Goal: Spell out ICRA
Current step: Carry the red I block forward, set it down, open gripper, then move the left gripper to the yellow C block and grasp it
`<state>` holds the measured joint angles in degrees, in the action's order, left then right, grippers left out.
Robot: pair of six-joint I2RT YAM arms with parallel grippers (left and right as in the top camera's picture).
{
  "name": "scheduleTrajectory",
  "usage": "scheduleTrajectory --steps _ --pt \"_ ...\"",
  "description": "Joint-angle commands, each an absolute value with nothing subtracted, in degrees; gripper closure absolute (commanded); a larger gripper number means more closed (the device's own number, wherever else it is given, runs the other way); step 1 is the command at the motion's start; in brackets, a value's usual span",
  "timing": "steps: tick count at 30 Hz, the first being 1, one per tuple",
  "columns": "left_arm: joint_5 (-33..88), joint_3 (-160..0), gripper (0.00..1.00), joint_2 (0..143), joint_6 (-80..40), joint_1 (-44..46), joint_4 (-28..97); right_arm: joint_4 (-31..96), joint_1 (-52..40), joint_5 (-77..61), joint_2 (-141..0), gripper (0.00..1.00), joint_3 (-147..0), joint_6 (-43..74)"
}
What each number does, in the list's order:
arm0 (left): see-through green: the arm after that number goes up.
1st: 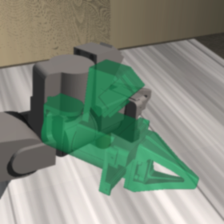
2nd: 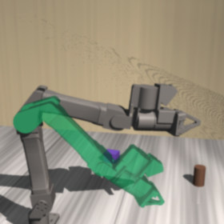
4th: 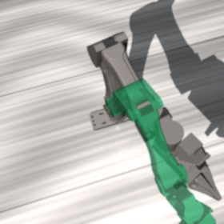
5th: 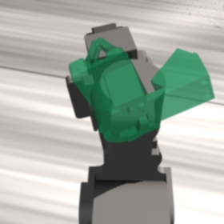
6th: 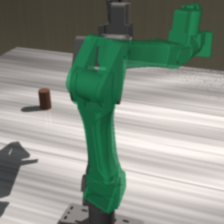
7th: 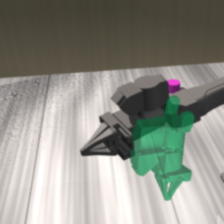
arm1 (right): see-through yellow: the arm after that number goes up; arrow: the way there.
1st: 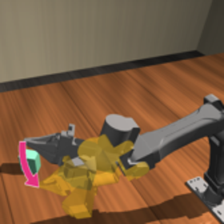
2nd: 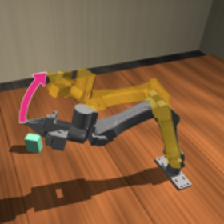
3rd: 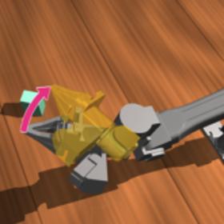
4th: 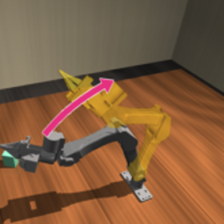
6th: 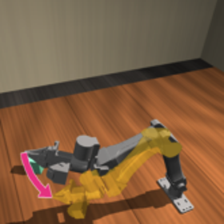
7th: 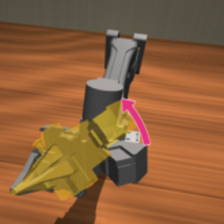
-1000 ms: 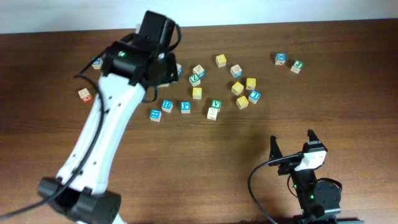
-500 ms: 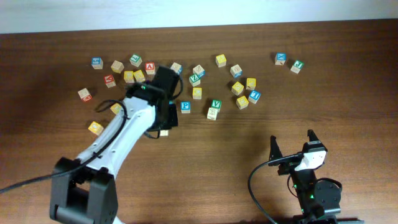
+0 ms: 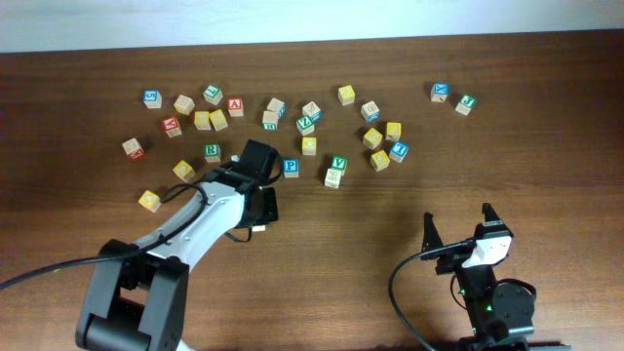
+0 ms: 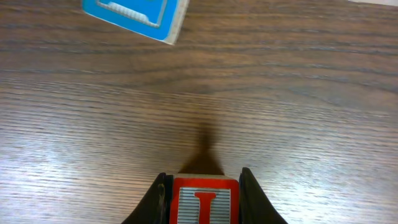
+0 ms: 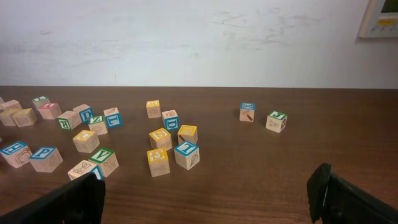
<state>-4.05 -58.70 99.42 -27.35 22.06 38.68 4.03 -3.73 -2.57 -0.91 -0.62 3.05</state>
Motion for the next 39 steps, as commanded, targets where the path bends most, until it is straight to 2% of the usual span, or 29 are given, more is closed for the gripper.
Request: scheduleTrajectory --steps 1,6,8,12,14,16,22,25,28,32,35,39 --pt "2.7 -57.1 0.81 99.6 -27.7 22.0 39.3 4.3 -3.4 -2.3 -0.5 0.02 -0.3 3.2" --pt "2.6 -57.1 0.73 99.6 -27.3 22.0 39.9 4.3 -3.4 -2.3 -0.5 0.02 -0.3 3.2" --pt "2.6 -57.1 0.66 99.6 -27.3 22.0 40.4 4.3 -3.4 -2.3 -0.5 0.02 -0.3 3.2" --pt "2.6 -57.1 0.67 99.6 -27.3 22.0 41.6 4.3 -3.4 -2.3 -0.5 0.02 -0.3 3.2" --pt "2.6 -57.1 0.64 99.6 -27.3 22.0 41.3 4.3 -3.4 -2.3 -0.5 0.02 -0.3 3.2" --pt "1.2 -57.3 0.56 99.6 -27.2 22.0 40.9 4.3 -3.4 -2.3 -0.5 0.02 -0.3 3.2" --pt "1.1 -58.0 0.54 99.6 -26.7 22.0 40.7 4.3 -3.4 -2.3 -0.5 0.02 -0.3 3.2" --pt "1.1 -60.2 0.49 99.6 -24.9 22.0 40.8 4.3 -3.4 -2.3 -0.5 0.02 -0.3 3.2" --pt "0.4 -65.1 0.34 99.3 -24.8 21.8 41.8 4.3 -3.4 -2.3 -0.5 0.02 -0.3 3.2" --pt "-2.1 -74.6 0.32 94.8 -24.8 17.8 46.5 4.3 -3.4 -2.3 -0.5 0.02 -0.3 3.2" --pt "-6.6 -78.9 0.14 91.0 -24.8 14.0 47.1 4.3 -3.4 -2.3 -0.5 0.02 -0.3 3.2" --pt "-9.9 -79.4 0.13 89.9 -24.8 6.7 43.2 4.3 -3.4 -2.3 -0.5 0.02 -0.3 3.2"
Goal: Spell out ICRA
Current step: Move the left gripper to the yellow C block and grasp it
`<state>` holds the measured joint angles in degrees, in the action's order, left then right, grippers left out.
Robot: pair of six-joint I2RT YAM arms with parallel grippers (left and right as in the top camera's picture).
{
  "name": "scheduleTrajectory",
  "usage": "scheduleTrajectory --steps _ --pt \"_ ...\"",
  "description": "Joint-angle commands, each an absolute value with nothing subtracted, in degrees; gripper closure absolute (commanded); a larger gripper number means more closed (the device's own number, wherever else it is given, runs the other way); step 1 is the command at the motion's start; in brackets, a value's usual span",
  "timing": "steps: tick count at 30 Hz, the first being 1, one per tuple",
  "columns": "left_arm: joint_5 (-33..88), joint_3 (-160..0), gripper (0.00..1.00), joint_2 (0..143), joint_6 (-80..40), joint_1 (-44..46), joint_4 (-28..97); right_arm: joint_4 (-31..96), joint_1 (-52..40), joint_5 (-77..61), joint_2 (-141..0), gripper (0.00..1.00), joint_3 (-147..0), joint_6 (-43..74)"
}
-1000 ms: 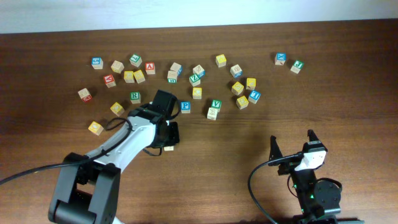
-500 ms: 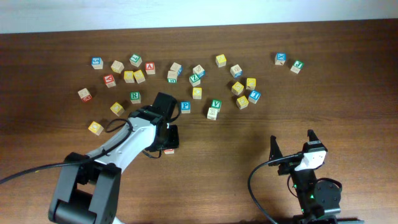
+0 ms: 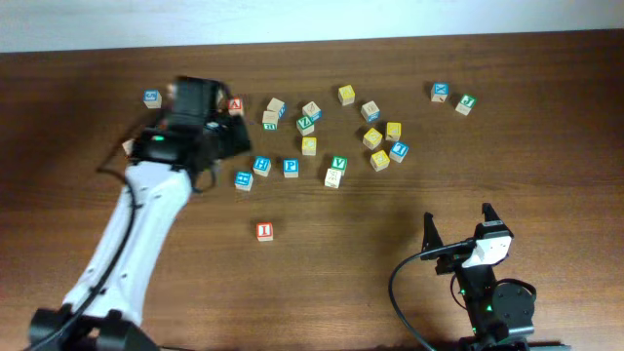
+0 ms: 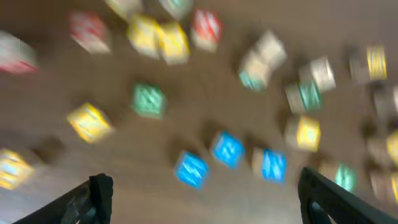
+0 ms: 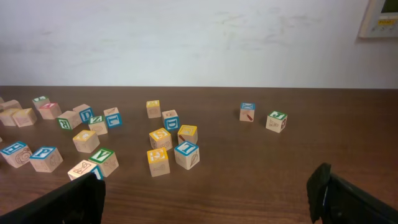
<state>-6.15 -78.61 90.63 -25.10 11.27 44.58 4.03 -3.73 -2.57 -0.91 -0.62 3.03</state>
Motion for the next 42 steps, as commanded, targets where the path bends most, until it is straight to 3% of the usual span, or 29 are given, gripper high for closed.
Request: scheduleTrajectory --steps 1,11,14,18,29,34,42 --pt "-9.8 -79.4 0.13 90.2 -24.8 5.6 42.5 4.3 -3.4 -2.3 -0.5 0.02 -0.3 3.2" --pt "-7.7 -79.4 0.04 97.6 -24.8 6.0 41.7 4.3 -3.4 -2.3 -0.5 0.02 -0.3 3.2" --pt "-6.6 -79.4 0.06 98.8 -24.1 6.0 43.6 4.3 -3.4 -2.3 -0.5 0.02 -0.3 3.2" --pt "5.6 -79.4 0.15 98.8 -15.2 6.0 45.8 4.3 -3.4 -2.3 -0.5 0.02 -0.3 3.2" --pt "10.3 -79.4 0.10 98.8 -10.5 10.7 52.6 4.3 -3.4 -2.3 -0.5 0.02 -0.3 3.2" --pt "10.1 -79.4 0.04 99.1 -10.7 15.7 42.0 4.3 -3.4 -2.3 -0.5 0.02 -0.3 3.2" --pt "-2.5 -79.4 0.10 108.6 -25.5 26.8 25.3 4.3 -3.4 -2.3 -0.5 0.02 -0.3 3.2"
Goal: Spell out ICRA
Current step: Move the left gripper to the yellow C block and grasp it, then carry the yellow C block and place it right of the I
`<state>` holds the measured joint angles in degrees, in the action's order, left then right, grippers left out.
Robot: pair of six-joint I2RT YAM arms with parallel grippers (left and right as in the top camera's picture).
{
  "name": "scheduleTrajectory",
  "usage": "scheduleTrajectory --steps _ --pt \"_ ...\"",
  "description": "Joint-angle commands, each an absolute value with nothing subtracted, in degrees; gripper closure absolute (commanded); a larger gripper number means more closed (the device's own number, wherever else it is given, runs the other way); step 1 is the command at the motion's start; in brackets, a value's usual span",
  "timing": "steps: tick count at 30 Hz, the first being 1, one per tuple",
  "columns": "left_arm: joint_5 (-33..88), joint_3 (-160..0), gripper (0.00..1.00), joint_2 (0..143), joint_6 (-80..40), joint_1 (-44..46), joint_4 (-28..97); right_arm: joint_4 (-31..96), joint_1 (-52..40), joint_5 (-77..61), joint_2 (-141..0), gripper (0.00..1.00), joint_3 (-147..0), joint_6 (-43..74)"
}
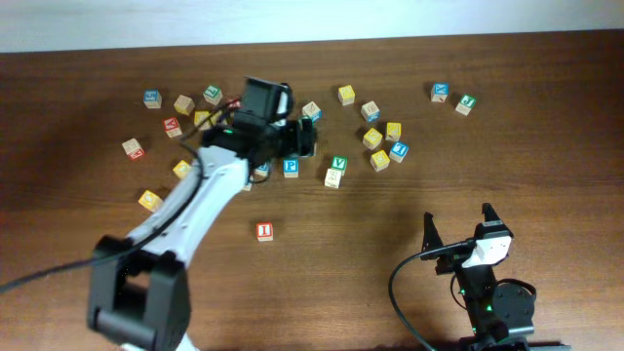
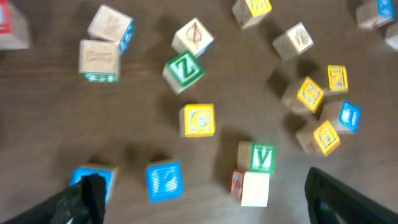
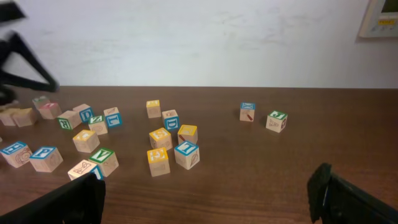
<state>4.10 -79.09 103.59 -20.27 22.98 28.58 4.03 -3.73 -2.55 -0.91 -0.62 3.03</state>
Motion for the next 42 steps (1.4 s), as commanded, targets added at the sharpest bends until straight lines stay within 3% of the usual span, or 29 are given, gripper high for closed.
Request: scheduleTrajectory --steps 1,4,6,11,17,20,24,29,33,38,42 --pt "-6.7 -79.4 0.11 110.2 -25.5 28.4 23.4 4.3 -3.4 -2.3 -0.5 0.02 -0.3 3.2" --pt "-20.4 -79.4 0.11 114.1 -26.3 32.1 19.7 4.3 -3.4 -2.3 -0.5 0.02 -0.3 3.2" --pt "-21.9 -79.4 0.12 116.2 -26.9 32.8 17.5 4.3 -3.4 -2.3 -0.5 0.02 -0.3 3.2" --pt "-12.6 -79.4 0.40 119.2 -31.0 30.9 13.8 4.3 -3.4 -2.3 -0.5 0.02 -0.3 3.2" --pt "-13.4 -79.4 0.39 122.9 -30.6 30.3 13.5 4.3 -3.4 -2.3 -0.5 0.02 -0.3 3.2" --pt "-15.9 -79.4 0.48 122.9 -29.7 30.3 11.9 4.3 -3.4 -2.3 -0.5 0.02 -0.3 3.2" --pt "-15.9 -79.4 0.51 122.9 -29.7 30.3 9.6 4.3 -3.4 -2.3 -0.5 0.02 -0.3 3.2" --pt "-15.8 -79.4 0.74 122.9 -29.7 30.3 9.7 4.3 -3.4 -2.3 -0.5 0.02 -0.3 3.2" --pt "-15.2 -79.4 0.75 122.9 -29.7 30.3 10.4 4.3 -3.4 -2.3 -0.5 0.02 -0.3 3.2" --pt "-15.2 -79.4 0.83 121.9 -29.7 30.3 11.3 4.3 -3.4 -2.3 -0.5 0.02 -0.3 3.2" --pt "-15.2 -79.4 0.82 116.5 -29.7 30.2 12.7 4.3 -3.4 -2.3 -0.5 0.02 -0.3 3.2"
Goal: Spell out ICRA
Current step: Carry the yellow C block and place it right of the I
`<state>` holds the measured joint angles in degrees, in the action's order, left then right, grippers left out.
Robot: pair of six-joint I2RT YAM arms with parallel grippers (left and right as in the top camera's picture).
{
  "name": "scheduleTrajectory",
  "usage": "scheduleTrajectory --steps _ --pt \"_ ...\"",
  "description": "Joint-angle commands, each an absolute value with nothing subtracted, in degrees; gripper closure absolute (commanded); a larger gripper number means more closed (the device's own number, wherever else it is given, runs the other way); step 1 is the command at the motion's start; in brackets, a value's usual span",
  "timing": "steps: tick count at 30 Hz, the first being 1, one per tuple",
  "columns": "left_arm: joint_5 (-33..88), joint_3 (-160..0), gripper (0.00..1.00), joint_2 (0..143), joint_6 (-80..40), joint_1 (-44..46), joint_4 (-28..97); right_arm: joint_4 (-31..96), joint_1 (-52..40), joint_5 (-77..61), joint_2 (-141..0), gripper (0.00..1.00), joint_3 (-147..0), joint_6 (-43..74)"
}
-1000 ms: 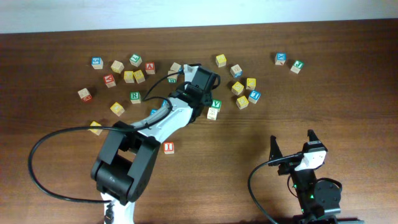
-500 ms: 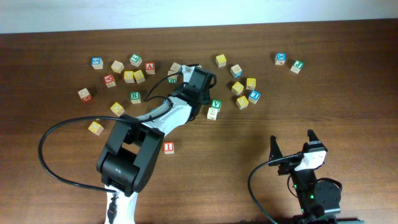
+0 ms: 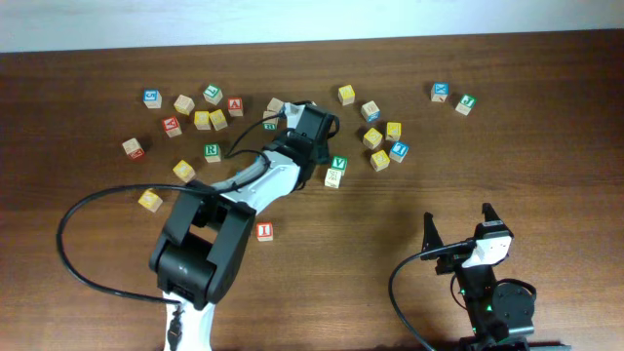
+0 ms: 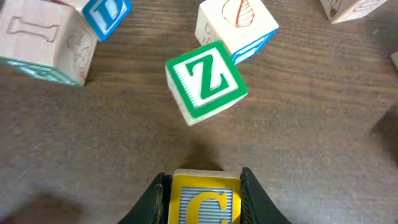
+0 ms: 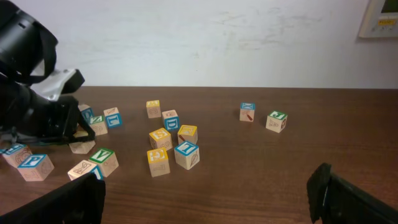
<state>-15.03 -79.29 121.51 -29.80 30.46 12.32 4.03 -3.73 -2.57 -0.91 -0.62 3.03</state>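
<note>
My left gripper (image 4: 204, 198) sits low on the table among the middle blocks, shut on a yellow block with the letter C (image 4: 204, 202). In the overhead view the left gripper (image 3: 308, 144) hides that block. A red I block (image 3: 264, 231) lies alone on bare table nearer the front. A red A block (image 3: 235, 105) and a green R block (image 3: 212, 151) lie in the left cluster. My right gripper (image 3: 458, 237) stands open at the front right with nothing in it, seen also as the right gripper (image 5: 202, 208) in its wrist view.
A green Z block (image 4: 206, 81) lies just beyond the C, with a blue D block (image 4: 106, 12) and a pale block (image 4: 40, 40) to its left. A green V block (image 3: 338, 163) and several more lie right of the gripper. Two blocks (image 3: 441, 92) sit far right.
My left gripper was open, high above the middle cluster with the yellow C block below it. Now it is down at the table, shut on that C block. The right arm is unchanged.
My left gripper first held the red I block down at the table's front middle. Then the I lay alone there and the gripper was open over the left blocks. Then it hung over the middle cluster, and now grips the C.
</note>
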Motion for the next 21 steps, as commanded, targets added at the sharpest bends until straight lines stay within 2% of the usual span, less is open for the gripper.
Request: scheduleTrajectory --steps 1,3,6,9,11,14,21 --pt "-15.2 -79.4 0.83 113.4 -29.7 30.2 14.3 4.3 -3.4 -2.3 -0.5 0.02 -0.3 3.2" --pt "-14.4 -79.4 0.82 107.3 -29.8 30.4 20.0 4.3 -3.4 -2.3 -0.5 0.02 -0.3 3.2" --pt "-6.2 -79.4 0.82 96.1 -30.9 30.4 38.0 4.3 -3.4 -2.3 -0.5 0.02 -0.3 3.2" --pt "-5.1 -79.4 0.79 91.7 -37.8 30.4 54.9 4.3 -3.4 -2.3 -0.5 0.02 -0.3 3.2" --pt "-5.1 -77.2 0.79 91.8 -37.9 31.4 59.2 4.3 -3.4 -2.3 -0.5 0.02 -0.3 3.2" --pt "-5.2 -69.3 0.80 91.8 -39.6 34.3 55.4 4.3 -3.4 -2.3 -0.5 0.02 -0.3 3.2" --pt "-8.9 -51.2 0.79 91.9 -41.6 35.9 29.3 4.3 -3.4 -2.3 -0.5 0.02 -0.3 3.2"
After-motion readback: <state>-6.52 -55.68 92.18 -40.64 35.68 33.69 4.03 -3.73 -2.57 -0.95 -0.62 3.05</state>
